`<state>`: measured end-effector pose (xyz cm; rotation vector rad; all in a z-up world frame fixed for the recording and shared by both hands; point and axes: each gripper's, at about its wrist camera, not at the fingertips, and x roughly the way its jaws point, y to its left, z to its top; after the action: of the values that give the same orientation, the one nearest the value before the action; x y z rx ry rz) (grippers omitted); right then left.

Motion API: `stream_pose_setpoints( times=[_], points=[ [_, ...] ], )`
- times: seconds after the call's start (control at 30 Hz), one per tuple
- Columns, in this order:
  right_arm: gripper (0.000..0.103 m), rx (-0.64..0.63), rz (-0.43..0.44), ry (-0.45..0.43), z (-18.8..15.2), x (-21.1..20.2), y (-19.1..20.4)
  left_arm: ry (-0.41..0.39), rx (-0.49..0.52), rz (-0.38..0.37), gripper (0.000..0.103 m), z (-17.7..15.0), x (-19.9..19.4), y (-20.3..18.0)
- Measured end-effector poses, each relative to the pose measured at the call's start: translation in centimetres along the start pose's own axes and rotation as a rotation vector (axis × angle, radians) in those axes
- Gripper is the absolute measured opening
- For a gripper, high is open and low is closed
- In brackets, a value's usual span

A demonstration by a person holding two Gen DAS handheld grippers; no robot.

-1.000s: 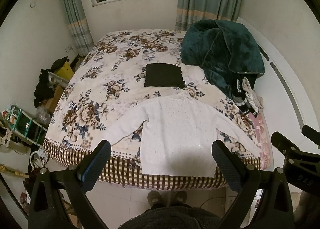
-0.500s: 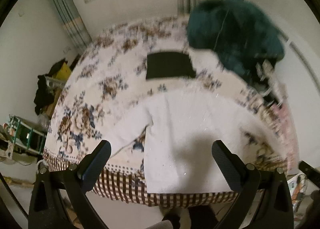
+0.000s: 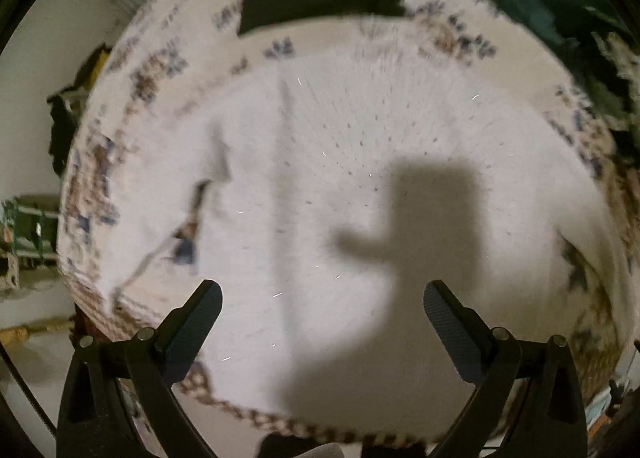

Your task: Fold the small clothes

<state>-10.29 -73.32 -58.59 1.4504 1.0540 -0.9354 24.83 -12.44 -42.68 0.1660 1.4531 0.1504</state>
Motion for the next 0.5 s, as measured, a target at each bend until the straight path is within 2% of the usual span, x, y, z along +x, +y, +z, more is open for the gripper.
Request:
stream_pose_setpoints(
  times=[0.1,0.17,0.27,0.3,0.33,0.4,0.5],
  points=[
    [0.087,0.127,0.052,-0.05,4.0,4.3,-1.4,0.042,-0.029,0.017,0.103,0.4,4.2,-1.3],
    [0.081,0.202,0.075,-0.061,6.2,7.1,-1.9,0.071,-0.05,0.024,0.103,0.5,6.9,-1.8],
    [0.078,0.23,0.086,-0.122,7.7,9.0,-1.1,0.095,-0.07,0.018,0.103,0.8,9.2,-2.3],
    [0.068,0.221,0.084,-0.172,7.8,8.8,-0.4,0.091,-0.076,0.008,0.103,1.2,9.6,-2.6],
    [0.042,0.207,0.071,-0.2,8.0,8.6,0.1,0.088,-0.08,0.002,0.103,1.2,9.9,-2.4],
    [0.01,0.155,0.031,-0.239,7.9,8.3,1.8,0.077,-0.083,-0.008,0.103,1.0,10.2,-1.8],
    [0.008,0.049,0.006,-0.296,6.9,7.0,5.2,0.047,-0.092,-0.01,0.103,0.5,9.8,-0.3]
  ],
)
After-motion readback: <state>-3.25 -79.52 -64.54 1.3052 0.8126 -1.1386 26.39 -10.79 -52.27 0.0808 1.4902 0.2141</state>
